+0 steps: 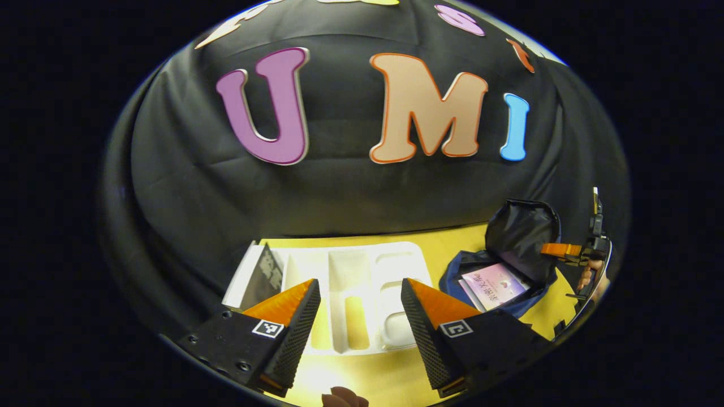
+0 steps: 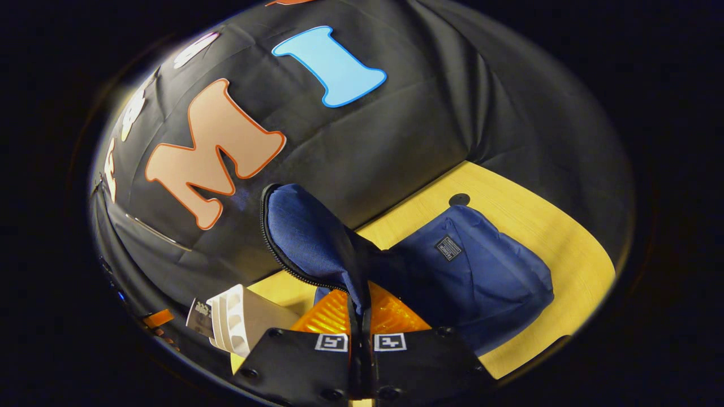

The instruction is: Open the schoolbag, grab two books from the bookshelf and put them into the schoolbag.

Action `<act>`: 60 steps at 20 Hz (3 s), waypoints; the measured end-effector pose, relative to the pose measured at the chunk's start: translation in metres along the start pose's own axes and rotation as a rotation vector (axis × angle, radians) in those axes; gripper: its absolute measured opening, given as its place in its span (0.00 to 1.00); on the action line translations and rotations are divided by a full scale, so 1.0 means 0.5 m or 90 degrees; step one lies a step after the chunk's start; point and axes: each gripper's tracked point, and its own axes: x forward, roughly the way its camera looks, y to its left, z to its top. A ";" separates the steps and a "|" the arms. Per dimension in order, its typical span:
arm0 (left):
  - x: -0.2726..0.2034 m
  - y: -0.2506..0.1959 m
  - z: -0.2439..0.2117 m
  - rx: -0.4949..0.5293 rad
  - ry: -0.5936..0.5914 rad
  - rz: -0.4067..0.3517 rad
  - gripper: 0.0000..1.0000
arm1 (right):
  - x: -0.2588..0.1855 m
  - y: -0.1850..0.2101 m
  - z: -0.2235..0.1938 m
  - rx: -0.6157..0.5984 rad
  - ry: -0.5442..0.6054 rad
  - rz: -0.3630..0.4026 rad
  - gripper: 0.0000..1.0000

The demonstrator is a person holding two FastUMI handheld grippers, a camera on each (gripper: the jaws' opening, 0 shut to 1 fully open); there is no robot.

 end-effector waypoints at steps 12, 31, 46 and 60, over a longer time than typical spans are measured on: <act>0.086 0.221 -0.008 -0.041 0.061 0.045 0.84 | -0.007 -0.010 0.000 0.010 -0.012 -0.012 0.05; 0.249 0.310 -0.174 -0.051 0.289 0.031 0.87 | -0.014 -0.015 -0.016 0.003 -0.006 -0.028 0.03; 0.246 0.327 -0.224 -0.021 0.411 0.061 0.40 | -0.006 -0.029 -0.024 0.014 0.000 -0.029 0.03; 0.236 0.341 -0.198 -0.049 0.393 0.102 0.38 | -0.005 -0.031 -0.022 0.013 0.000 -0.035 0.05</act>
